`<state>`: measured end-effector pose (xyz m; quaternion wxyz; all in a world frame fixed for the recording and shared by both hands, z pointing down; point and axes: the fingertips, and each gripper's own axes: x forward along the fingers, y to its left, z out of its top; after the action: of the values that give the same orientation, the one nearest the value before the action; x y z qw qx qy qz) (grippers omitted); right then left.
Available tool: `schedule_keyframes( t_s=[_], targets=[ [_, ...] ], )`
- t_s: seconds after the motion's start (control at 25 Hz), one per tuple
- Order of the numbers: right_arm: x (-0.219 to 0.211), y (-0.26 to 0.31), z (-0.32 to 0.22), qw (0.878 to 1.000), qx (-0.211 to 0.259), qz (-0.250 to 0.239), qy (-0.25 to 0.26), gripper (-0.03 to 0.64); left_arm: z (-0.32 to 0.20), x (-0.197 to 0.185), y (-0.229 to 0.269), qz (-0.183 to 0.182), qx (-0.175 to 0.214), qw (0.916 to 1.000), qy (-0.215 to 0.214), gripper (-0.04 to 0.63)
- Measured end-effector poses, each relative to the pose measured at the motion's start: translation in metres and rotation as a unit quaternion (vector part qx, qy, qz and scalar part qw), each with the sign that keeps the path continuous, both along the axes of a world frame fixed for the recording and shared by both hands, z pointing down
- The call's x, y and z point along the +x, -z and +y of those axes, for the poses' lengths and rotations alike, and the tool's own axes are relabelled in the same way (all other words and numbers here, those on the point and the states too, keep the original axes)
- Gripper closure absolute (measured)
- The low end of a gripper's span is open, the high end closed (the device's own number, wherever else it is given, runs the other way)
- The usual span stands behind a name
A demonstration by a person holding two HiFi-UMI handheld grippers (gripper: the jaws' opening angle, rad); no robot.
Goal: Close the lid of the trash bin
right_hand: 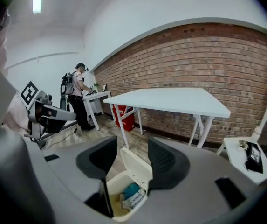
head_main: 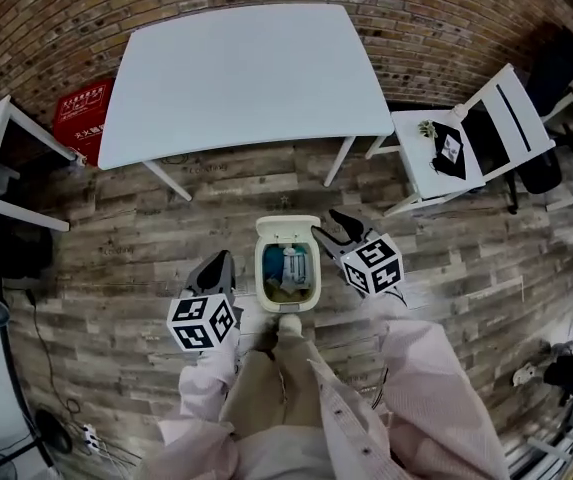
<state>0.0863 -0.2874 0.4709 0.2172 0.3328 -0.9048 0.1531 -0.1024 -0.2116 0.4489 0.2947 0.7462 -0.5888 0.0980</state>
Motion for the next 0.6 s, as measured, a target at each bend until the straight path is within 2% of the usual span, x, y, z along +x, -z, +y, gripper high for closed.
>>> schedule_keyframes(
  t_s=[0.36, 0.6],
  targets=[
    [-0.021, -0.077, -0.027, 0.994, -0.042, 0.073, 0.067, 0.407, -0.017, -0.005, -0.06, 0.003, -0.06, 0.9982, -0.003, 0.601],
    [-0.028, -0.126, -0.036, 0.984, -0.067, 0.129, 0.105, 0.407, -0.026, -0.008, -0.091, 0.005, -0.091, 0.9958, -0.011, 0.601]
  ],
)
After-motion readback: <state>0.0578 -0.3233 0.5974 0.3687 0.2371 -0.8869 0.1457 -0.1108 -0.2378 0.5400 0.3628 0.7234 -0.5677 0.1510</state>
